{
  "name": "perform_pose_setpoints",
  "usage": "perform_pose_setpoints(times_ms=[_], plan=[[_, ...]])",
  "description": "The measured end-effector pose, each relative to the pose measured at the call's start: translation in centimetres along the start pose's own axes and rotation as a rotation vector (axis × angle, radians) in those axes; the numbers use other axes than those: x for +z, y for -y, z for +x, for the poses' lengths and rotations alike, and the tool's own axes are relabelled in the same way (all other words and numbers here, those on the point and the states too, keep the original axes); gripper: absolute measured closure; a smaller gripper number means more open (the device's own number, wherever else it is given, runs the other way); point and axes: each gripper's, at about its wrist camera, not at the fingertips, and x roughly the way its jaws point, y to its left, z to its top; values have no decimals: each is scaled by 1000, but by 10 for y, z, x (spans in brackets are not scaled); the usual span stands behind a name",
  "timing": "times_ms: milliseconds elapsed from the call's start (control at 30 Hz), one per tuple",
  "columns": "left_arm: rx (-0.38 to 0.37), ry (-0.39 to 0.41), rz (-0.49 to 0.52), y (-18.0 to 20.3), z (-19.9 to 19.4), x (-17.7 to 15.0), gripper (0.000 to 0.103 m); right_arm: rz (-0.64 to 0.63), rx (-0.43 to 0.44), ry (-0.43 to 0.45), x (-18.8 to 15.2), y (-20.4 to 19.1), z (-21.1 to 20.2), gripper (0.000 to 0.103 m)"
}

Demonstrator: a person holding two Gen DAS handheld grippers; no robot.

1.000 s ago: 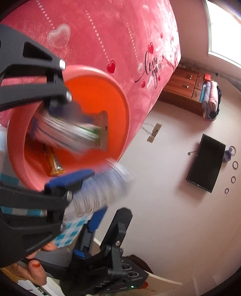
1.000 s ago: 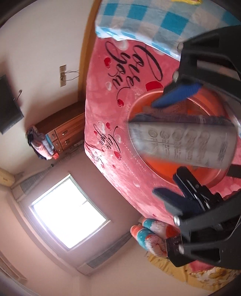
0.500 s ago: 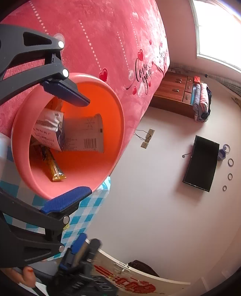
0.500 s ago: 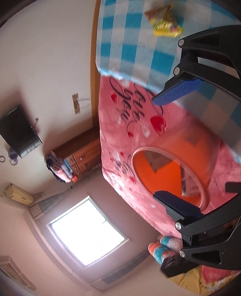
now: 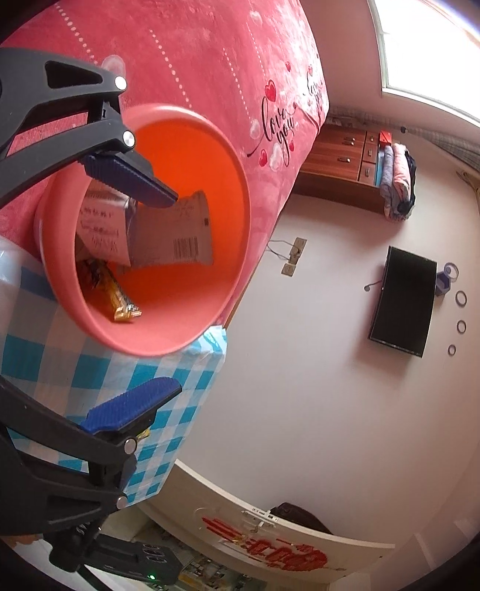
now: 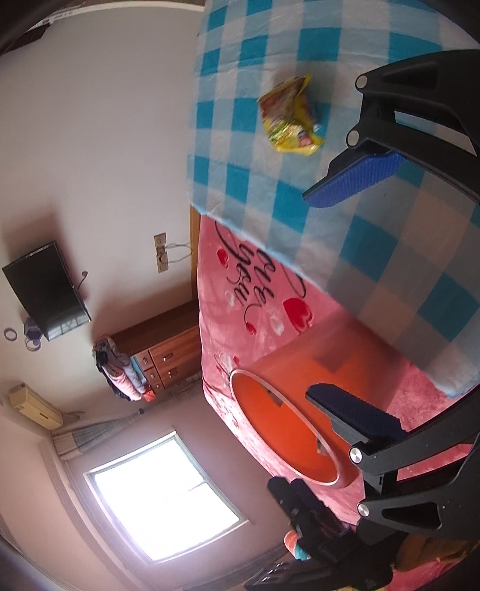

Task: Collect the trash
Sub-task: 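Move both tools back from the bucket to the table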

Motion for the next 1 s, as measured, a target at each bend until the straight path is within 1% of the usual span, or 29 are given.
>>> perform_pose_setpoints(times_ms=[167, 467, 733, 1000], plan=[[-17, -11, 31, 18, 1, -4, 8, 13, -41, 8, -10, 16, -7, 8], [-48, -45, 87, 53, 9, -12, 7, 26, -126, 49, -20, 48, -25, 8], [-67, -79, 141, 81, 15, -23, 7, 51, -163, 72, -25, 72, -37, 8], [-80, -130, 196, 109, 27, -39, 7, 44, -227, 93, -30, 95, -47, 8]])
